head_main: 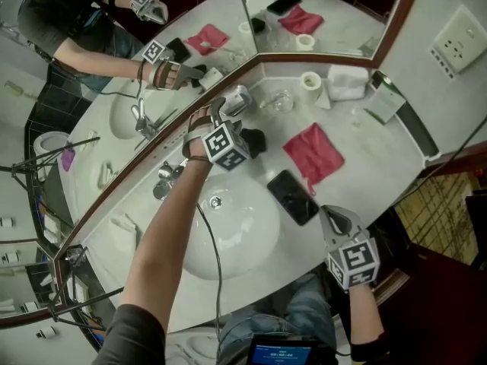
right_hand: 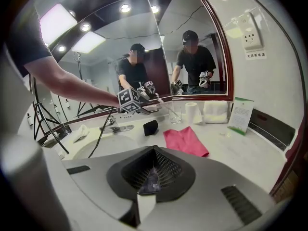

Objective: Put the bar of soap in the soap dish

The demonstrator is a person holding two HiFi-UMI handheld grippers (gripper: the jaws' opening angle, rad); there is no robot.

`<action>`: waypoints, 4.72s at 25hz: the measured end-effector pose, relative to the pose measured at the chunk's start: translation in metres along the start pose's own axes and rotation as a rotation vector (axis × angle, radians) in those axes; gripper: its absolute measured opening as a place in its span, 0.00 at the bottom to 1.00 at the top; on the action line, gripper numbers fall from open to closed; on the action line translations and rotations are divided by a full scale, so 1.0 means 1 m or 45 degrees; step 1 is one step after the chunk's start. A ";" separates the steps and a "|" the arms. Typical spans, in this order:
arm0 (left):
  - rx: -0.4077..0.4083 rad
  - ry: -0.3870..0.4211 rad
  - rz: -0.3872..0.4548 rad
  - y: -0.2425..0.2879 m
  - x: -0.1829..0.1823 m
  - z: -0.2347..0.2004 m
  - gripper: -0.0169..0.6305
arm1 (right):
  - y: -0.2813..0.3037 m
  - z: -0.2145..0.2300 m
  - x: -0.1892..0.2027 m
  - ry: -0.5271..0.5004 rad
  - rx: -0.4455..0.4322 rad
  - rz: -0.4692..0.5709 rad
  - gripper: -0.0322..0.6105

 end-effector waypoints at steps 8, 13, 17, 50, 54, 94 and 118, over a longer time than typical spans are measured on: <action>0.056 -0.031 -0.059 0.025 0.005 0.003 0.53 | 0.000 0.016 0.007 0.020 0.011 -0.018 0.08; 0.052 -0.036 -0.053 0.025 0.003 0.000 0.42 | 0.001 0.022 0.004 0.018 0.013 -0.014 0.08; 0.044 0.009 -0.043 0.020 0.001 0.004 0.35 | 0.001 0.020 0.003 0.019 0.005 -0.006 0.08; 0.165 -0.636 0.189 -0.099 -0.032 -0.016 0.19 | -0.024 -0.006 -0.017 0.004 0.018 0.012 0.08; 0.163 -0.784 0.263 -0.149 -0.036 -0.028 0.19 | -0.032 -0.012 -0.025 -0.002 0.027 0.017 0.08; 0.633 -1.103 0.290 -0.317 -0.052 0.197 0.19 | -0.079 -0.041 -0.028 0.122 0.079 0.046 0.08; 0.822 -0.898 0.080 -0.250 -0.068 0.318 0.30 | -0.082 -0.004 0.002 0.211 0.117 0.001 0.08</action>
Point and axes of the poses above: the fingertips, and each gripper's own axes: y forward along the fingers, z to its right, x out of its underside, the point moved 2 cm from there along -y, backward along the fingers, and after that the axes turned 6 degrees about -x, right-handed, at the moved point
